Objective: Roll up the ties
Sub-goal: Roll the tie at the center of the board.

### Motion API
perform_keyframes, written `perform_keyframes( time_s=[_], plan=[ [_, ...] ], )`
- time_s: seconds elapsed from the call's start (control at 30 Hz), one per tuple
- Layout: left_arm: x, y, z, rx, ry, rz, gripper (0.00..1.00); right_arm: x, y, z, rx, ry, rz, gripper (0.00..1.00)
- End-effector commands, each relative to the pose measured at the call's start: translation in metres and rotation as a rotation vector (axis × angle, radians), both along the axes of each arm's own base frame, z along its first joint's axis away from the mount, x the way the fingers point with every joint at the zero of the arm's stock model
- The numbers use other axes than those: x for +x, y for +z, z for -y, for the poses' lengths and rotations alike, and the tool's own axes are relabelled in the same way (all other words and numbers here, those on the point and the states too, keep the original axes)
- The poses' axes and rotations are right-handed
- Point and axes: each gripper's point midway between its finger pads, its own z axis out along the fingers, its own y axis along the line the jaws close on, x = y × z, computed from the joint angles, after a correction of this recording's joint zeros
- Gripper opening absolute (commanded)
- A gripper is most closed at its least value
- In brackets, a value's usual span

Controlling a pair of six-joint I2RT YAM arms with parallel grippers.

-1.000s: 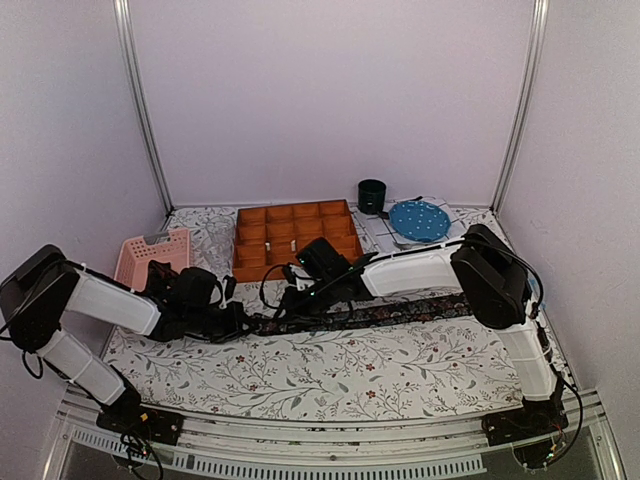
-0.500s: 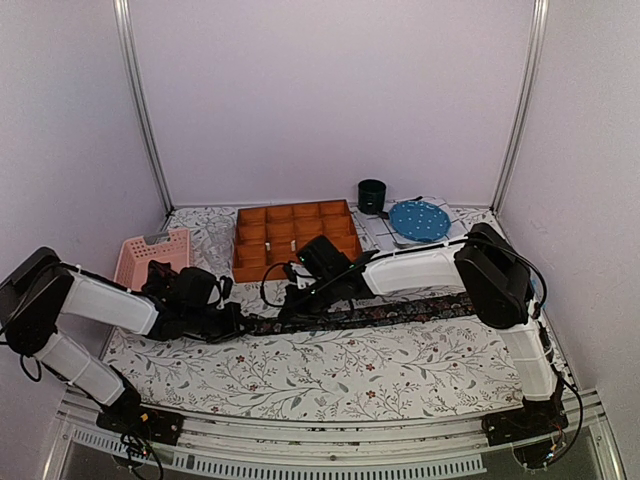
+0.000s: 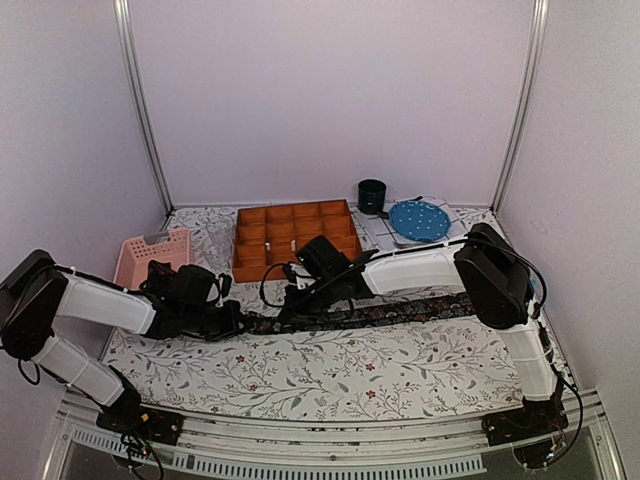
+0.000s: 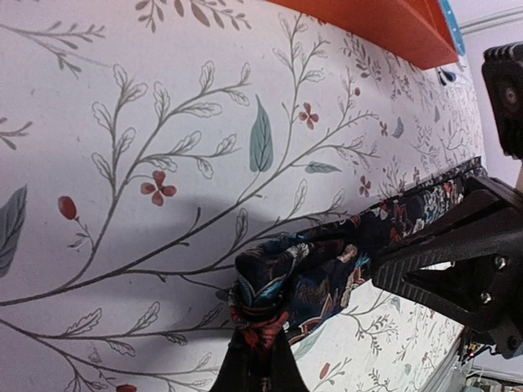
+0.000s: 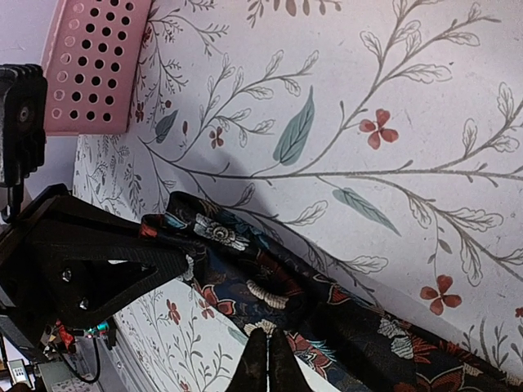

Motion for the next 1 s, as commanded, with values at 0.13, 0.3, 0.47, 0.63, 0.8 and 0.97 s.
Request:
perform_keyframes(
  time_s=[0.13, 0.3, 0.47, 0.63, 0.8, 0.97],
  plan=[
    [0.005, 0.014, 0.006, 0.0, -0.021, 0.037, 0.0, -0.004, -0.042, -0.006, -0.045, 0.013, -0.06, 0.02],
    [0.006, 0.019, 0.005, 0.017, -0.017, 0.052, 0.0, -0.004, -0.059, 0.0, -0.081, 0.002, -0.073, 0.0],
    [0.006, 0.022, 0.002, 0.032, -0.008, 0.057, 0.0, -0.005, -0.069, 0.008, -0.1, -0.01, -0.085, 0.0],
    [0.008, 0.034, 0.007, 0.041, -0.02, 0.089, 0.0, -0.008, -0.072, 0.006, -0.087, 0.0, -0.104, 0.0],
    [0.009, 0.046, 0.027, 0.097, -0.082, 0.13, 0.0, -0.008, -0.069, 0.002, -0.062, 0.002, -0.112, 0.0],
    [0.006, 0.044, 0.047, 0.149, -0.132, 0.129, 0.0, -0.004, -0.066, -0.002, -0.032, -0.004, -0.118, 0.0]
  ],
)
